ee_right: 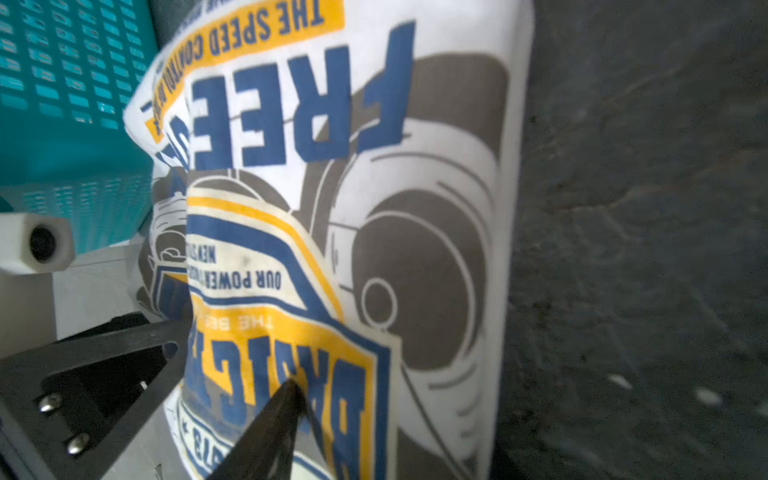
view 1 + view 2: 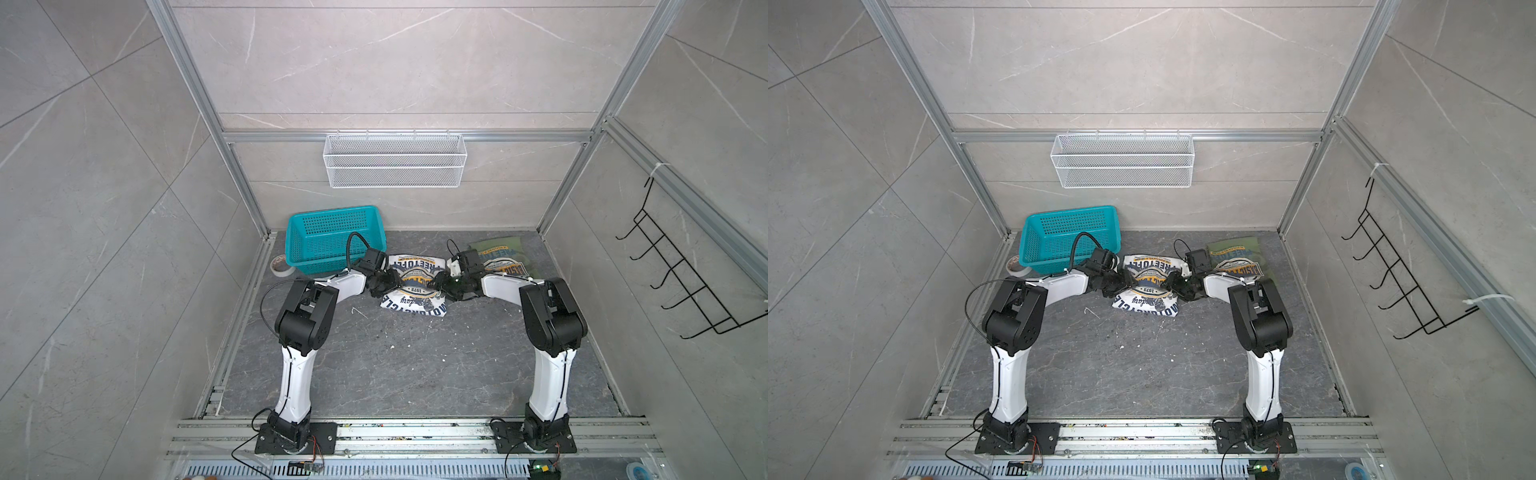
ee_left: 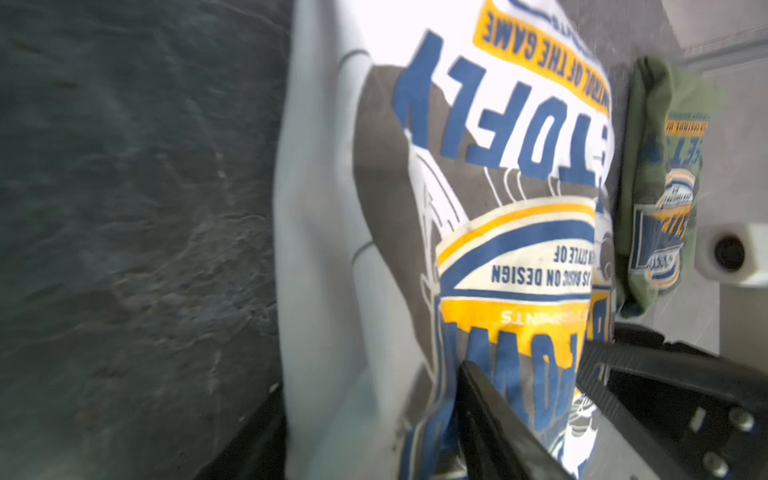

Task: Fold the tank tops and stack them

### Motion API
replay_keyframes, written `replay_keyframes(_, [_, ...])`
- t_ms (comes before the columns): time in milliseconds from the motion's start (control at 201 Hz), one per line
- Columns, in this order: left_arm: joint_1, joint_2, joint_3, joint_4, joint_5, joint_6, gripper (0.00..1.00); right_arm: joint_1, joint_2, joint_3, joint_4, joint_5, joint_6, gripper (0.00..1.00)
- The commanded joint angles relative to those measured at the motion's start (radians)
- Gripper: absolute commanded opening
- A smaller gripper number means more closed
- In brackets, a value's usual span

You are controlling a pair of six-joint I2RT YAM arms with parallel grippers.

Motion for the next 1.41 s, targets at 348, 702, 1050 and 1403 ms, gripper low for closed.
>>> replay_keyframes(348, [-0.121, -0.097, 0.019, 0.023, -0.079, -0.031, 0.19, 0.001, -0.157, -0.073, -0.107, 0.142, -0.062, 0.17])
replay_keyframes(702, [-0.22, -0.098, 0.13, 0.136, -0.107, -0.065, 0.04, -0.035, -0.369, -0.042, -0.236, 0.359, -0.185, 0.11])
replay_keyframes(1050, [-0.283, 0.106, 0.424, 0.21, -0.074, -0.089, 0.01, -0.13, -0.412, -0.016, -0.184, 0.506, -0.282, 0.08])
replay_keyframes(1403, [-0.333, 0.346, 0.734, 0.181, -0.053, -0.097, 0.0, -0.318, -0.397, -0.144, 0.083, 0.354, -0.278, 0.03])
